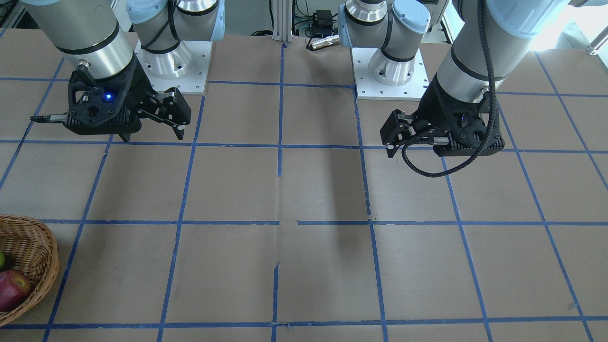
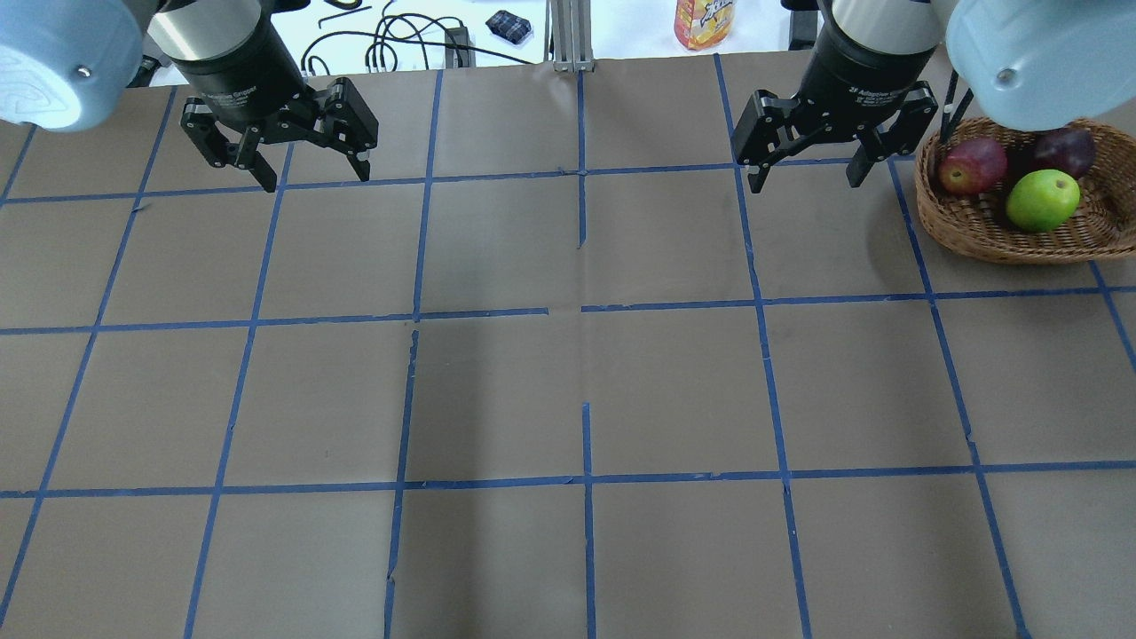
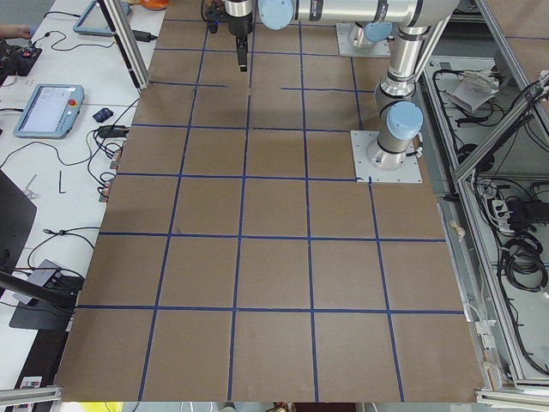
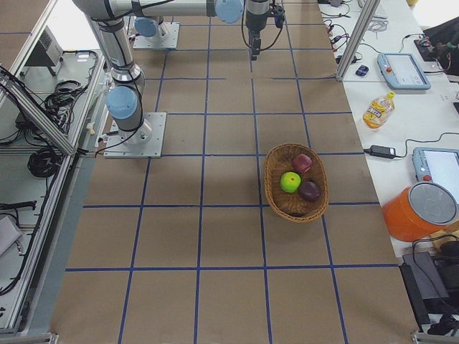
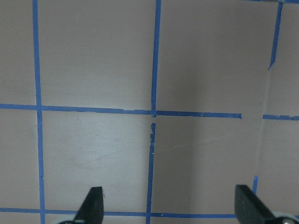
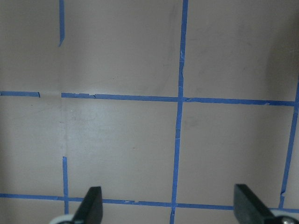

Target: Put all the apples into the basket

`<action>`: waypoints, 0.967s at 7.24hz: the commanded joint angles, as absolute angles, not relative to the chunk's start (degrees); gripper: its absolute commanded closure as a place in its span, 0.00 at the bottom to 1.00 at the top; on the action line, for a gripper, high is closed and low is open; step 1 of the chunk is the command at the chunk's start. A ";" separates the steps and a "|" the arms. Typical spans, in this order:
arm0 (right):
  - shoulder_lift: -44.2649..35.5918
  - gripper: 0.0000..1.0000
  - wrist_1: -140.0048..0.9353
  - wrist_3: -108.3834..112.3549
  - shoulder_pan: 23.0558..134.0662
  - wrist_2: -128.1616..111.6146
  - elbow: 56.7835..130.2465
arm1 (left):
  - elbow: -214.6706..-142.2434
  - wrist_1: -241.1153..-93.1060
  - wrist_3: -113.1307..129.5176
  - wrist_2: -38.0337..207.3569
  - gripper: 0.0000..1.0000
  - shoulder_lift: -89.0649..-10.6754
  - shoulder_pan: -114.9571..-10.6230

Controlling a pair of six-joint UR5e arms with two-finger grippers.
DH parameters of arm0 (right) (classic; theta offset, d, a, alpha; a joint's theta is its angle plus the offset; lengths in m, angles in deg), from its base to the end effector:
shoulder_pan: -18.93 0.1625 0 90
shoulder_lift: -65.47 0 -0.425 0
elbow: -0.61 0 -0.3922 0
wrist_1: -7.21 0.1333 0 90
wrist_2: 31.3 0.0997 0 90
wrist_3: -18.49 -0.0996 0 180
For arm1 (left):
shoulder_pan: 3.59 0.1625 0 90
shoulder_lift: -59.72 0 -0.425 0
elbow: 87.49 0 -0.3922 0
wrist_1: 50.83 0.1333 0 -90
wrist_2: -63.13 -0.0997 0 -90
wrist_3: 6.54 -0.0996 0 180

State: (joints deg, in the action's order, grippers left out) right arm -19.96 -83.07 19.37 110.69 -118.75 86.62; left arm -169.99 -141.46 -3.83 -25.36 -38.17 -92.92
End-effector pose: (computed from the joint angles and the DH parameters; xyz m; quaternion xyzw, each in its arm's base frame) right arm 0.1538 -0.5207 0.4822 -0.0230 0.9995 0.0028 0.0222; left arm -0.1295 -0.5500 0.4795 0.0296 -0.9994 -0.0091 0.0130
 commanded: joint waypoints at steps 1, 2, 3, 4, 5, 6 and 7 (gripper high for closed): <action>-19.78 0.00 -83.14 19.37 110.69 -118.75 86.65 | -169.93 -141.45 -3.81 -25.47 0.00 -37.93 -92.98; -19.78 0.00 -83.14 19.37 110.69 -118.75 86.74 | -170.28 -141.45 -3.81 -25.47 0.00 -38.18 -92.98; -19.87 0.00 -83.14 19.37 110.69 -118.75 86.74 | -170.63 -141.36 -3.81 -25.64 0.00 -38.01 -92.98; -19.96 0.00 -83.14 19.37 110.69 -118.66 86.74 | -170.37 -141.36 -3.81 -25.73 0.00 -37.92 -92.98; -19.96 0.00 -83.14 19.37 110.69 -118.66 86.74 | -171.06 -141.62 -3.81 -26.08 0.00 -36.79 -92.98; -19.96 0.00 -83.05 19.37 110.69 -118.66 86.74 | -170.20 -142.14 -3.90 -25.82 0.00 -36.43 -92.98; -19.96 0.00 -83.14 19.37 110.69 -118.75 86.83 | -169.93 -142.06 -3.81 -25.47 0.00 -37.04 -93.15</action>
